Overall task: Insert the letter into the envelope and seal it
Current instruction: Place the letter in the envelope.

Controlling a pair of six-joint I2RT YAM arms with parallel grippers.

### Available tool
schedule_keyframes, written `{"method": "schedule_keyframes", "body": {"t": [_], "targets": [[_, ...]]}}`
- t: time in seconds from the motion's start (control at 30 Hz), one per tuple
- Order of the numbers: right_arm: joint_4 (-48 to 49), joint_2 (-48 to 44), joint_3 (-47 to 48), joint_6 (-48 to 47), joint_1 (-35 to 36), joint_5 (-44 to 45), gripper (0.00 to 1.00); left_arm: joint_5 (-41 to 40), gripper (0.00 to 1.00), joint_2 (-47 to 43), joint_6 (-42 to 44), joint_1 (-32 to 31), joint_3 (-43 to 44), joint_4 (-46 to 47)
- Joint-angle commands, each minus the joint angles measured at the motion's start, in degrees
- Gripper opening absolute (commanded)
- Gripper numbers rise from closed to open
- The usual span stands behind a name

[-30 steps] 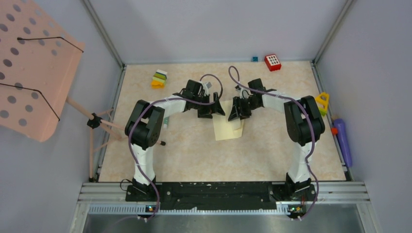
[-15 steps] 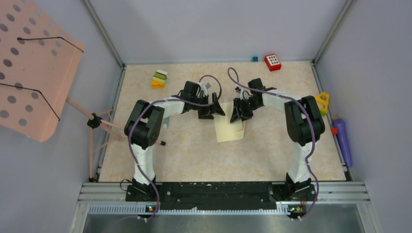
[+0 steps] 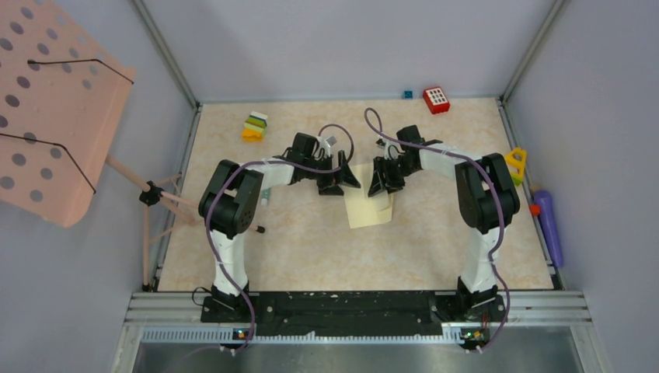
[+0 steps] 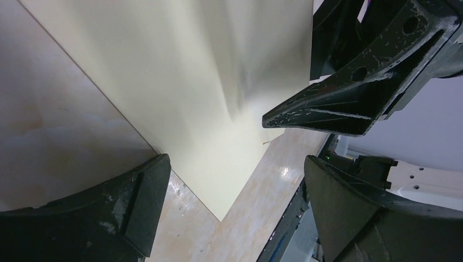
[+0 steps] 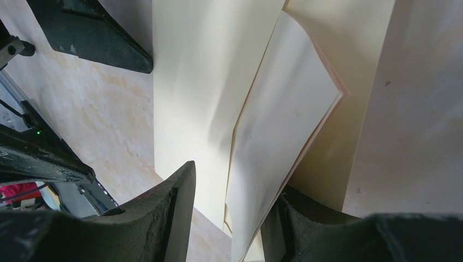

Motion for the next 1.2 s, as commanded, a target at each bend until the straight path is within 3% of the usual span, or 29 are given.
{"method": "schedule_keyframes", "body": {"t": [0.0,0.3,0.47,0.83,1.17], "targets": [[1.45,0.47,0.78,0.18,0.62,0.55,0.44,2.99,0.97,-1.84,-1.35,0.52,-1.50,3.59],[1.87,0.63,0.56,0.44,0.20,0.18,0.44,9.28,0.95,-2.54,-7.44,1.17,-4.43,14.13],[2.15,0.71,0.55,0.61,-0.02,-0.12,0.44,9.34,0.95,-3.04,-7.32,1.25,-4.59,14.38],[1.25,-0.04,1.21,0.60,-0.03,-1.17,0.44,-7.60,0.93,1.07,4.30,-0.76,0.70,-5.06],[-5.72,-3.11,6.20,-3.71,-0.23,4.38,0.45,-11.91,0.89,2.07,6.77,-2.18,2.54,-9.47]]}}
